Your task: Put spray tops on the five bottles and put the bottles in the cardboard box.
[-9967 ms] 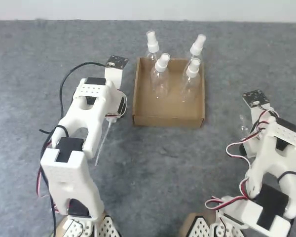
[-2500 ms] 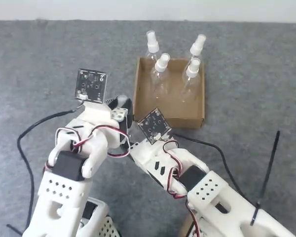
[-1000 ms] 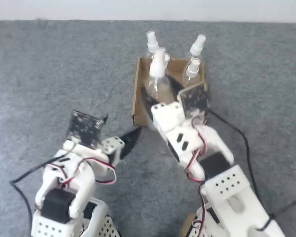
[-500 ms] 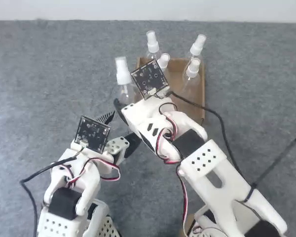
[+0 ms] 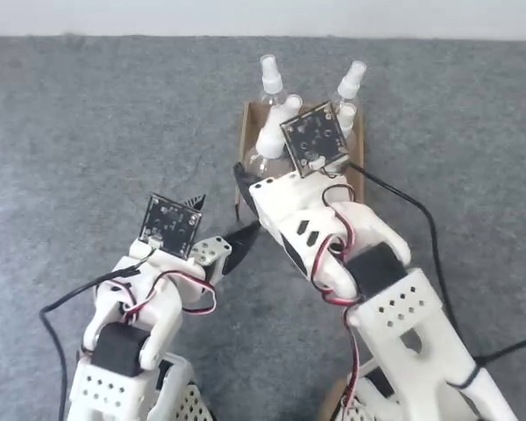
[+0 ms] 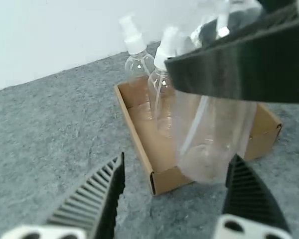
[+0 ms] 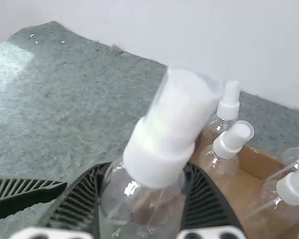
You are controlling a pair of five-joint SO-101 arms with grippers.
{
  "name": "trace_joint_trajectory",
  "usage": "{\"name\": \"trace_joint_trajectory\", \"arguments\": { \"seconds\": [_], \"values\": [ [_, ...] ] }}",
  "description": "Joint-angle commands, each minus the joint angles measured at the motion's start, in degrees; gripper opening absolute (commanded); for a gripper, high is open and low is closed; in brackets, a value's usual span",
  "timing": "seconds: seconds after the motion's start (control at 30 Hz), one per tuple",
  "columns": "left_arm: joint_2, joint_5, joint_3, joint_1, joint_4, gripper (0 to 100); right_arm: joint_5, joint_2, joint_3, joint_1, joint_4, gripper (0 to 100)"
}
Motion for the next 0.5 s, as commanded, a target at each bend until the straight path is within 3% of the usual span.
{"name": "trace_joint_trajectory", "arguments": {
  "seconds": [0.0, 0.17, 0.27, 0.47],
  "values": [
    [0.44, -0.35, -0.4, -3.87, -1.32, 25, 3.69, 4.88, -3.25, 1.98, -6.64, 0.6],
    [0.44, 2.11, -1.19, -15.38, -5.1, 0, 4.22, 16.04, -3.25, 5.14, -18.77, 0.6],
    [0.44, 5.98, -1.54, -18.37, -5.54, 1, 4.22, 20.35, -1.32, 6.64, -25.54, 0.6],
    [0.62, 5.98, -1.8, -18.37, -5.45, 1, 4.48, 21.93, 5.1, 6.64, -34.77, 0.6]
  ]
}}
